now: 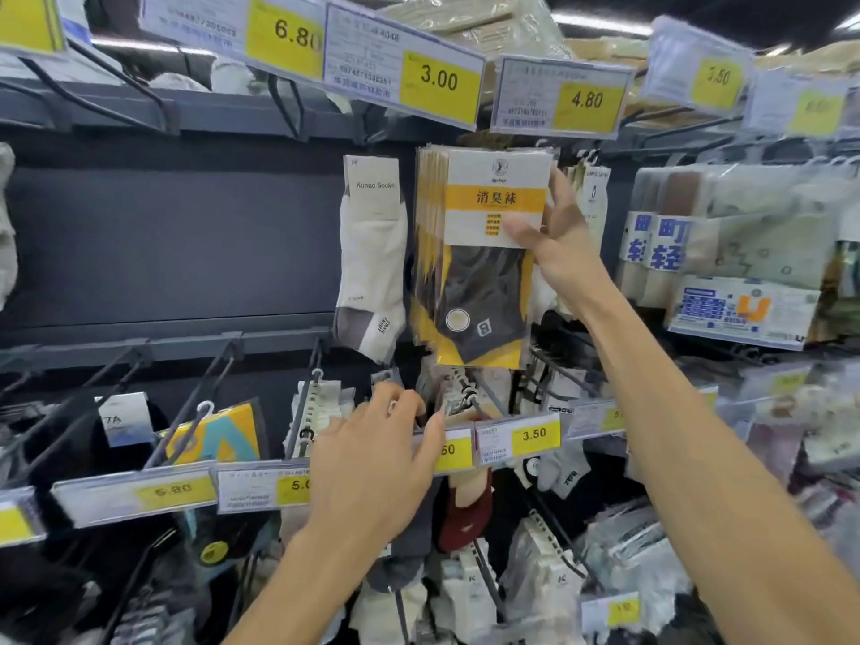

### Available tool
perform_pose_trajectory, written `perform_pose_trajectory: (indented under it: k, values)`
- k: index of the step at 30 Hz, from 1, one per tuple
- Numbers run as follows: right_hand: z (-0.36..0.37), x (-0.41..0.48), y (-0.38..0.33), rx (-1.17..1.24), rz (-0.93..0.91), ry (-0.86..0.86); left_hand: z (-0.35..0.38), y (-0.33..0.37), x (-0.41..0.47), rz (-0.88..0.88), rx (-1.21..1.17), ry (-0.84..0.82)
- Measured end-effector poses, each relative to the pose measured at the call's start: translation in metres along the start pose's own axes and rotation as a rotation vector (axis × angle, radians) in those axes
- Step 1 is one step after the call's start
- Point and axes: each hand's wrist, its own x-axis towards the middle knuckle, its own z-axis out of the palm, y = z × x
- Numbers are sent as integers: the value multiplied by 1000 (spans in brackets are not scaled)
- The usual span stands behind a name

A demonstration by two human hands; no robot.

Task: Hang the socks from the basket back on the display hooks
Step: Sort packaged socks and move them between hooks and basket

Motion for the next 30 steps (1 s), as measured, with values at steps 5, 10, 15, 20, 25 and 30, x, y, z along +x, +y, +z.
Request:
perform_pose_trajectory:
  k: [5, 10, 15, 20, 25, 30]
  values:
    - [7, -19, -9, -67, 40, 33, 1, -2, -2, -8, -32, -21]
    - [8, -107, -23, -232, -14, 370, -6, 3, -3, 78, -248, 89]
    - [6, -264, -20, -198, -99, 215, 6, 59, -55, 364, -721, 212]
    - [-11, -460, 69, -167, 585, 324, 113, 156, -199, 165, -887, -571]
    - [-49, -707, 137, -269, 1313, 265, 223, 220, -401, 94, -713, -1346]
    - [-80, -888, 175, -349, 1788, 308, 292, 250, -547, 217, -512, -1681]
